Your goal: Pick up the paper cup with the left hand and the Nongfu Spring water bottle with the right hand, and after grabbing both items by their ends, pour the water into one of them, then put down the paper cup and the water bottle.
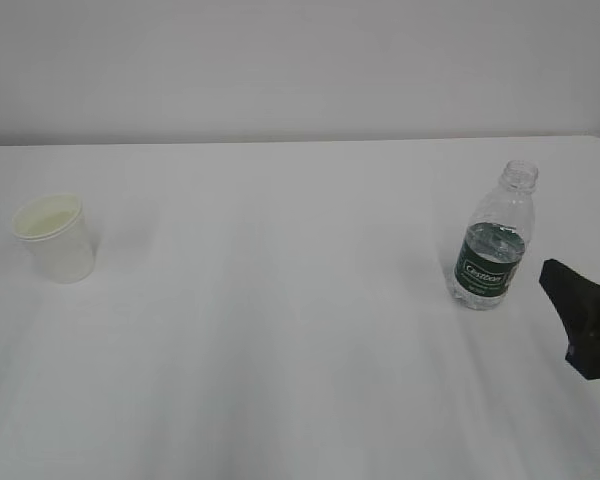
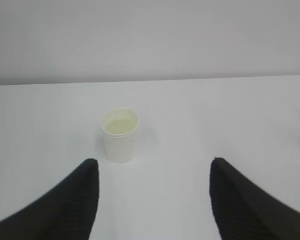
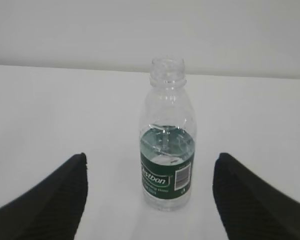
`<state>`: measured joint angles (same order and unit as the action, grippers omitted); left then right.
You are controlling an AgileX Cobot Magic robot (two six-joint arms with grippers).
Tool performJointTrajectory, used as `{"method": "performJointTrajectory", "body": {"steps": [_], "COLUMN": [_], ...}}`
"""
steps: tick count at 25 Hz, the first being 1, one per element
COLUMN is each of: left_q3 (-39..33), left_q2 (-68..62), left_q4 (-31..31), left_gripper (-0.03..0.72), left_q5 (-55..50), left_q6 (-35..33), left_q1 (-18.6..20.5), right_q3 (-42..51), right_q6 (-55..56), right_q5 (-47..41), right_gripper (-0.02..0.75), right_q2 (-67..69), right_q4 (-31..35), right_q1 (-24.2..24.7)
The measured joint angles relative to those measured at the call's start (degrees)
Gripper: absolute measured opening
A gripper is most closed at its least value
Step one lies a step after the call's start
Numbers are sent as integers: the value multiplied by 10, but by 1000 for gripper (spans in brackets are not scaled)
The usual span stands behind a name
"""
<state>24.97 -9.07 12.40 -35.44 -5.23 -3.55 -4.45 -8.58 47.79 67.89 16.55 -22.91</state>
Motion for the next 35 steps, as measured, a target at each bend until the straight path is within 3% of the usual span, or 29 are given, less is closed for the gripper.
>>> {"method": "performJointTrajectory", "body": {"steps": [7,18,35], "left_q3": [24,37,70], "left_q2": [0,0,0], "left_q4": [4,9,11], "left_gripper": [489,477,471], "left_q5": [-3,-29,-36], "left_q6": [-23,-39,-40], "left_q1": [0,0,0], "right_q3": [-19,-95,-99], "right_q6": [-43,-162,-226], "right_q5": [-65,-258,-380], "right_gripper": [593,593,574], "right_q2": [-84,-237,-461], "right_q4": [13,29,35], "right_q1": [0,0,0]}}
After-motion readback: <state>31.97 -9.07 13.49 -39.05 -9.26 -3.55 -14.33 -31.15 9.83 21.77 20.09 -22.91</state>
